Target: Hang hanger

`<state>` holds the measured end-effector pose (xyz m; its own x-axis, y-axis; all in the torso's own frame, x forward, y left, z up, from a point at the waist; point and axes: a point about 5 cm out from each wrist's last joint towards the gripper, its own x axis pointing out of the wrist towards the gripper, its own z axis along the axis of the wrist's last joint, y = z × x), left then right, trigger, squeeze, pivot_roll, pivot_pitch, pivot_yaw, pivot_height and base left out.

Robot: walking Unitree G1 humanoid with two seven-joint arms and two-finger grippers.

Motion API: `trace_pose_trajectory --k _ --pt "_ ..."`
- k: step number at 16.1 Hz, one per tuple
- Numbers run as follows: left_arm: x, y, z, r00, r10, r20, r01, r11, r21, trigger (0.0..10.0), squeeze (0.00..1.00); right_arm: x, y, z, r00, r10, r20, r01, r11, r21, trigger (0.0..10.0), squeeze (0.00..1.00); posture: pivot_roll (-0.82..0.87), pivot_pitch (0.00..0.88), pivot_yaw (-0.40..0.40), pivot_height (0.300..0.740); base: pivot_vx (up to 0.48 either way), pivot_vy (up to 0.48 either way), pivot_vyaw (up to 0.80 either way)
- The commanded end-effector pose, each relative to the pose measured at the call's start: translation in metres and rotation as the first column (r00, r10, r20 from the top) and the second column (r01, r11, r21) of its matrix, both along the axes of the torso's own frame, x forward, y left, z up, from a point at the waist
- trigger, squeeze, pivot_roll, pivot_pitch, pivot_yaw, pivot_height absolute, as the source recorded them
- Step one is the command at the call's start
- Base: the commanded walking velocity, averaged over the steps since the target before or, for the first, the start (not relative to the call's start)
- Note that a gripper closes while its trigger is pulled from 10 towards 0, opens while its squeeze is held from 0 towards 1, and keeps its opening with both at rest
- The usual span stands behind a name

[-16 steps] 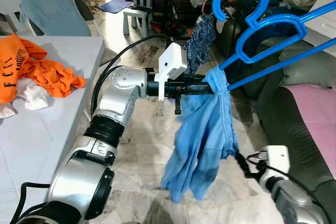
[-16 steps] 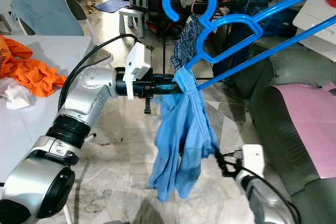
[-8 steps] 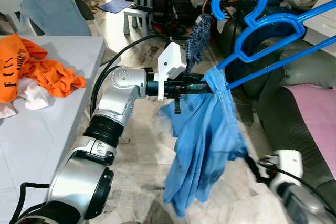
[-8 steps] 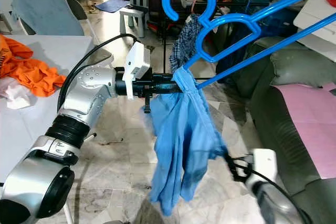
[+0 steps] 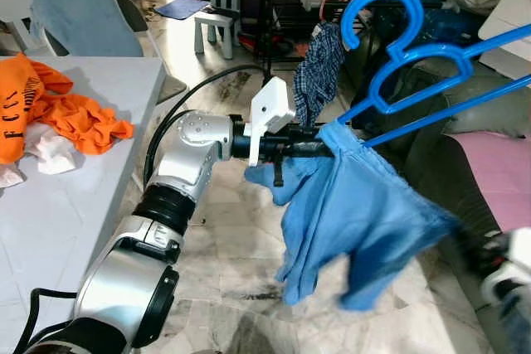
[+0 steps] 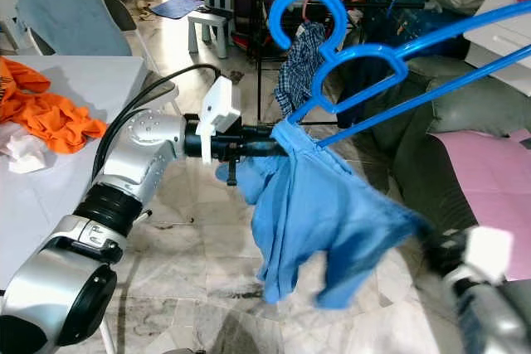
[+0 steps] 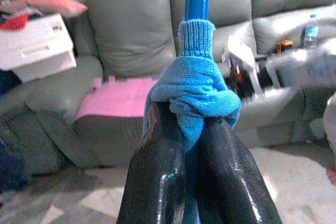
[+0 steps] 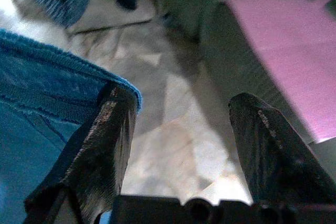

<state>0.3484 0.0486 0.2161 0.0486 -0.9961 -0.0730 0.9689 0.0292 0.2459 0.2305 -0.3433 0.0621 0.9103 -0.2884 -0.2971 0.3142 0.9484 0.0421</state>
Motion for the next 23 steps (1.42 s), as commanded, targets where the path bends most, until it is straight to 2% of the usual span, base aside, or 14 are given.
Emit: trace_pose_trajectory --k 1,4,5,7,8,9,14,17,19,21,23 --pt "0.001 0.011 -0.001 1.0 0.016 0.016 -0.016 1.0 0.005 0.0 0.0 -0.006 -0.025 0.017 0.992 -0.121 0.035 0.122 0.992 -0.036 0.0 0.0 0.02 0.0 -0.054 0.74 0.0 0.0 0.0" --pt "-0.001 0.022 -0.025 0.999 0.036 -0.039 -0.033 0.997 0.075 0.0 0.0 -0.002 -0.054 0.058 0.957 -0.241 0.16 0.253 0.966 -0.057 0.0 0.0 0.02 0.0 -0.059 0.74 0.0 0.0 0.0" --pt "-0.004 0.026 -0.036 0.998 0.025 -0.056 -0.018 0.993 0.117 0.0 0.0 0.003 -0.057 0.072 0.947 -0.25 0.201 0.265 0.963 -0.053 0.0 0.0 0.02 0.0 -0.062 0.74 0.0 0.0 0.0" --pt "-0.008 0.029 -0.047 0.997 0.011 -0.078 0.002 0.988 0.157 0.0 0.0 0.008 -0.055 0.082 0.945 -0.236 0.226 0.256 0.965 -0.063 0.0 0.0 0.03 0.0 -0.062 0.74 0.0 0.0 0.0" --pt "-0.008 0.029 -0.047 0.997 0.011 -0.078 0.002 0.988 0.157 0.0 0.0 0.008 -0.055 0.082 0.945 -0.236 0.226 0.256 0.965 -0.063 0.0 0.0 0.03 0.0 -0.062 0.74 0.0 0.0 0.0" --pt "-0.012 0.034 -0.067 0.993 0.02 -0.114 0.004 0.978 0.211 0.0 0.0 0.014 -0.048 0.084 0.949 -0.216 0.23 0.236 0.969 -0.065 0.0 0.0 0.02 0.0 -0.062 0.74 0.0 0.0 0.0" --pt "-0.014 0.037 -0.079 0.991 0.022 -0.131 0.012 0.968 0.251 0.0 0.0 0.012 -0.043 0.074 0.956 -0.215 0.199 0.23 0.971 -0.056 0.0 0.0 0.02 0.0 -0.06 0.74 0.0 0.0 0.0" --pt "-0.02 0.041 -0.096 0.991 -0.013 -0.135 0.061 0.934 0.352 0.0 0.0 0.016 -0.04 0.075 0.961 -0.203 0.189 0.217 0.974 -0.056 0.0 0.0 0.02 0.0 -0.06 0.74 0.0 0.0 0.0" --pt "-0.021 0.045 -0.107 0.992 0.008 -0.125 0.045 0.909 0.414 0.0 0.0 0.019 -0.036 0.077 0.965 -0.181 0.192 0.197 0.978 -0.069 0.0 0.0 0.02 0.0 -0.059 0.74 0.0 0.0 0.0" --pt "-0.021 0.047 -0.11 0.993 0.021 -0.116 0.032 0.901 0.433 0.0 0.0 0.02 -0.035 0.077 0.966 -0.174 0.191 0.19 0.979 -0.07 0.0 0.0 0.01 0.0 -0.058 0.74 0.0 0.0 0.0" --pt "-0.018 0.044 -0.113 0.993 0.071 -0.096 -0.022 0.901 0.433 0.0 0.0 0.022 -0.032 0.078 0.969 -0.157 0.19 0.172 0.983 -0.065 0.0 0.0 0.01 0.0 -0.057 0.74 0.0 0.0 0.0"
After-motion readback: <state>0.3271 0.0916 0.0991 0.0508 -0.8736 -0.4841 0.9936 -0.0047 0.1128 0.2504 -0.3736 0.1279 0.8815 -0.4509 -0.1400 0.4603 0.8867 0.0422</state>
